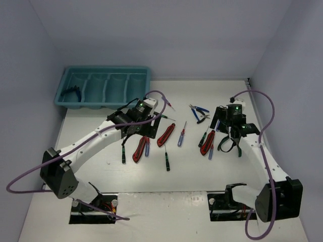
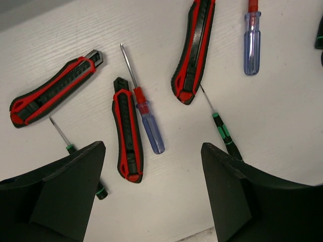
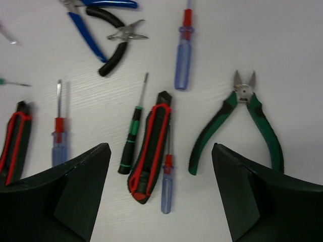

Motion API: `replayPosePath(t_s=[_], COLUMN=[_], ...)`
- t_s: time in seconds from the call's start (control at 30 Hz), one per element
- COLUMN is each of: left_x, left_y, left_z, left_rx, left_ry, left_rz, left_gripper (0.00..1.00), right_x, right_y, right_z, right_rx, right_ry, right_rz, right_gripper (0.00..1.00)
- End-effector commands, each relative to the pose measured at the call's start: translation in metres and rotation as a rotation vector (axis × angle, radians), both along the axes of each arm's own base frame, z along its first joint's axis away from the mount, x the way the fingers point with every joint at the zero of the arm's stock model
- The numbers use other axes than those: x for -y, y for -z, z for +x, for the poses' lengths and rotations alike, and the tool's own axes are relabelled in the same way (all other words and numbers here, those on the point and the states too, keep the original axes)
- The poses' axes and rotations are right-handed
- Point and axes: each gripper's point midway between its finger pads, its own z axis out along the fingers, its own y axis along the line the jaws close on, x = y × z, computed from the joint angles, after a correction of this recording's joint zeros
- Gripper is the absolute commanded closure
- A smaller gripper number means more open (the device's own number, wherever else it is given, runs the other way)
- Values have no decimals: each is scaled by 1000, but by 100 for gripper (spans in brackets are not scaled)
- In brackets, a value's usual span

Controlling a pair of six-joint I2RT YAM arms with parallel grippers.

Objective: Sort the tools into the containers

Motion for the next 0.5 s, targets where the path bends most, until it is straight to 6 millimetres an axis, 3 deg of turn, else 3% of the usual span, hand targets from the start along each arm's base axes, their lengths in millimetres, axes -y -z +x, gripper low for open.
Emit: replayPosePath(t_s=[0.0, 0.27, 0.47], left_x=[-9, -28, -34], left_y=[-35, -39, -41], left_z=[-8, -30, -40], left_rx=[83, 102, 111], left_ry=[-44, -57, -44], left_rz=[-94, -124, -141], left_gripper=[26, 26, 26], right_x=[19, 0, -19], right_y=[3, 18, 45], right_z=[18, 60, 87], right_rx=[3, -26, -71], right_ry=[115, 166, 237], right_rz=[21, 142, 160], right_gripper=[23, 37, 48])
